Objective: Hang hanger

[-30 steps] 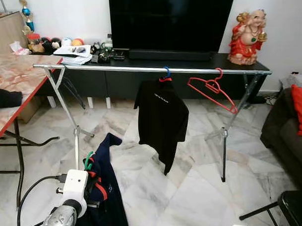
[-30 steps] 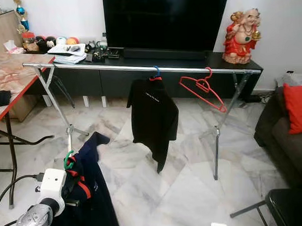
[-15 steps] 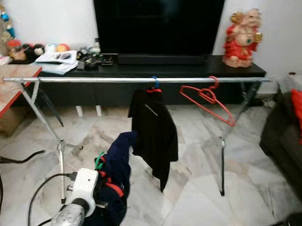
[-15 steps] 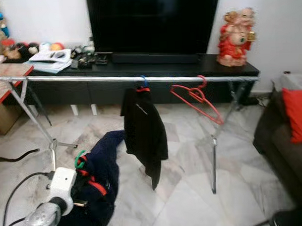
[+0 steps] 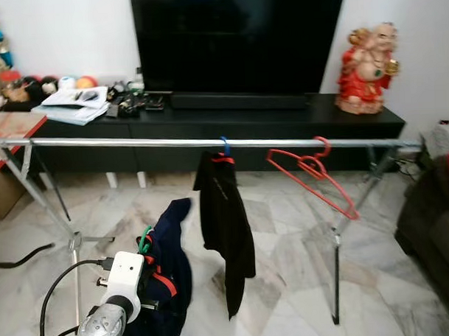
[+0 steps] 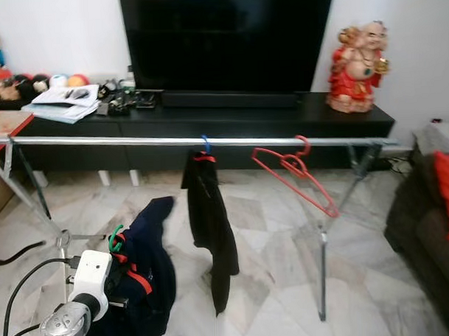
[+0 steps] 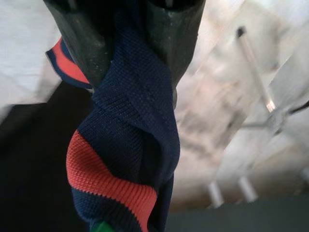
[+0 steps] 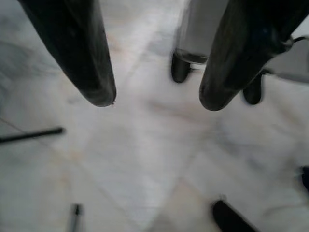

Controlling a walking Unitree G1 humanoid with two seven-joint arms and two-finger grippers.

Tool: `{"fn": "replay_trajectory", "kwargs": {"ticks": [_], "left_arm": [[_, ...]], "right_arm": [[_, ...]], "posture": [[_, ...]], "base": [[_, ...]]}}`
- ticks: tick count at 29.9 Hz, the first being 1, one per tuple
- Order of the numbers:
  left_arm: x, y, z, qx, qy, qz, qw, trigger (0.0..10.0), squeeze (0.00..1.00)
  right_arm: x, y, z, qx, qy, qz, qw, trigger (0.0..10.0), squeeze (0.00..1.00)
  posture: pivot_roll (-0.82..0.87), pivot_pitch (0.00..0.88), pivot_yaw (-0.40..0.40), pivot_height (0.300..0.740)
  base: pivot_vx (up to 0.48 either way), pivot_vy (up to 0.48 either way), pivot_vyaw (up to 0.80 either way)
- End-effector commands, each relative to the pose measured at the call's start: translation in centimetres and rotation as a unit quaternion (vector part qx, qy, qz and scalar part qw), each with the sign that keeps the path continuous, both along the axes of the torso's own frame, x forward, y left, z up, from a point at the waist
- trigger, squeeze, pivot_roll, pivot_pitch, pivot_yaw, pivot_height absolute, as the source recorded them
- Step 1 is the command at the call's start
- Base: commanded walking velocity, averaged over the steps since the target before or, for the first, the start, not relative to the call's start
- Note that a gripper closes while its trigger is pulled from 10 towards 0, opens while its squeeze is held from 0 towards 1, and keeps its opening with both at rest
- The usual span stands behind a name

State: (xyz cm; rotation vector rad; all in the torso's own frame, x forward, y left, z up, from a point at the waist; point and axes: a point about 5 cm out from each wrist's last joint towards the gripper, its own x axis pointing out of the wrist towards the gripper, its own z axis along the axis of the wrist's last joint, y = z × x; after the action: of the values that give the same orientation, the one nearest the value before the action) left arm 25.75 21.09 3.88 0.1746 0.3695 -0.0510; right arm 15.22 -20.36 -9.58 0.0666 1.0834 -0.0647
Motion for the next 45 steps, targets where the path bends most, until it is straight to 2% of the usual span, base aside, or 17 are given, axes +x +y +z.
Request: {"fn": "replay_trajectory", "kwargs": {"ticks": [1,14,18,21,24,28,45], "left_arm": [[0.6,-0.1,0.7,0.003,-0.014,0.004,1.0,10.0,0.0],[0.7,-0.3,0.6,0.004,-0.013,0.005,1.0,10.0,0.0],[0.7,-0.6,0.5,0.004,-0.008,-0.004,1.0,10.0,0.0],[0.6,-1.1,0.3,-0.001,-0.001,-0.031,1.0,10.0,0.0],[0.4,-1.2,0.0,0.021,0.005,-0.048,0.999,10.0,0.0],[0.4,-1.0,0.0,0.028,0.001,-0.038,0.999,10.0,0.0],[0.6,-0.6,0.1,0.039,0.004,-0.026,0.999,10.0,0.0]], "right_arm": [[0.1,-0.4,0.1,-0.005,-0.002,0.005,1.0,10.0,0.0],[0.1,-0.4,0.1,-0.002,-0.003,0.005,1.0,10.0,0.0],[0.1,-0.4,0.1,0.003,-0.003,-0.006,1.0,10.0,0.0],[0.1,-0.5,0.1,0.001,-0.002,-0.006,1.0,10.0,0.0],[0.1,-0.5,0.2,0.004,-0.001,-0.002,1.0,10.0,0.0],[0.2,-0.5,0.2,0.004,-0.002,0.001,1.0,10.0,0.0],[0.2,-0.5,0.2,0.009,-0.001,0.007,1.0,10.0,0.0]], "posture": [[0.11,0.0,-0.04,0.74],[0.11,0.0,-0.042,0.74],[0.12,0.0,-0.048,0.74],[0.12,0.0,-0.053,0.74],[0.12,0.0,-0.054,0.74],[0.12,0.0,-0.06,0.74],[0.12,0.0,-0.064,0.74]], "base": [[0.424,0.0,0.61],[0.423,0.0,0.74],[0.367,0.0,0.0],[0.0,0.0,0.0],[0.0,0.0,0.0],[0.0,0.0,0.0],[0.0,-0.463,0.0]]}}
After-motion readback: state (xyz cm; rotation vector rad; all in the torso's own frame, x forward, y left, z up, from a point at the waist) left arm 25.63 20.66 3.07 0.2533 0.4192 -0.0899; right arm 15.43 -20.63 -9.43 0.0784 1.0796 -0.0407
